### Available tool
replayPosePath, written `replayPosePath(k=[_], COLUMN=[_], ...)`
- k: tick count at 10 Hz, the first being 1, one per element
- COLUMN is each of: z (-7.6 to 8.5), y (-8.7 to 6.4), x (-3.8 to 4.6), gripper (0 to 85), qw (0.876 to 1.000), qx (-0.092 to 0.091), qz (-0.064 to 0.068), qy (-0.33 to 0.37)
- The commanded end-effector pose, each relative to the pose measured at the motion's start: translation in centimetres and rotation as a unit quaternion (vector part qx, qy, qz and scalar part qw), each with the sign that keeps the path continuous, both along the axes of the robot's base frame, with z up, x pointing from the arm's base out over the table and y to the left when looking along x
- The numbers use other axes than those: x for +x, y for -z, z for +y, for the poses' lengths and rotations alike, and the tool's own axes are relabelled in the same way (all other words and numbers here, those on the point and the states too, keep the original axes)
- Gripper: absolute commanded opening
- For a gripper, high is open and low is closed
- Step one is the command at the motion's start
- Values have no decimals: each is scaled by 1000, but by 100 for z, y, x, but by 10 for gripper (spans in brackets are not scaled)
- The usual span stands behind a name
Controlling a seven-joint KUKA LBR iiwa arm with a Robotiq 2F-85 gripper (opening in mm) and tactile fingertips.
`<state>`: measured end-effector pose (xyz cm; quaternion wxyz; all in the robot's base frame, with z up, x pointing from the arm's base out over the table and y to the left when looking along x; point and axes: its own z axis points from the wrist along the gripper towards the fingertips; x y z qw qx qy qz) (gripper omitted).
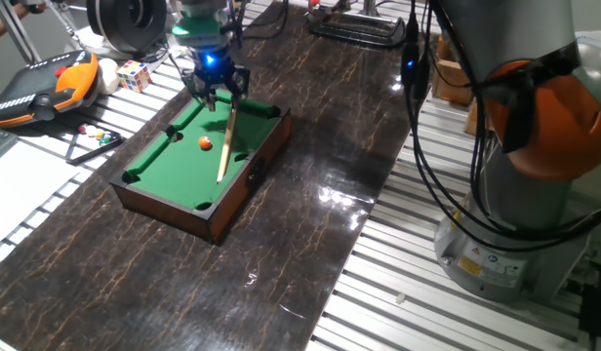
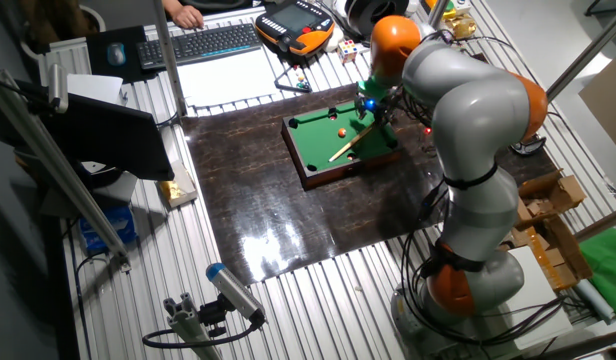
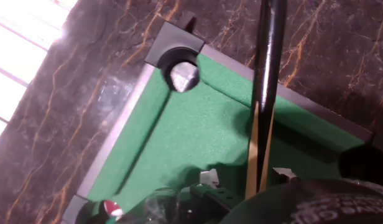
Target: Hit the pool ball
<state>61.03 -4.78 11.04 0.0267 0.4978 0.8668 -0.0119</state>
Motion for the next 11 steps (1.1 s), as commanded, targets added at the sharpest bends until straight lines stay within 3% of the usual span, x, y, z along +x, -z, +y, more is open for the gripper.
replayPosePath(k=[1,7,9,11], z=[-18,-103,-101,-101], y=[24,181,176,180], x=[-14,-60,-60,-58], gripper=[483,443,340,180], qw=[1000,1000,1000,1000], qx=[0,3,3,3], qz=[-2,-14,-14,-9], qy=[-1,0,-3,-9])
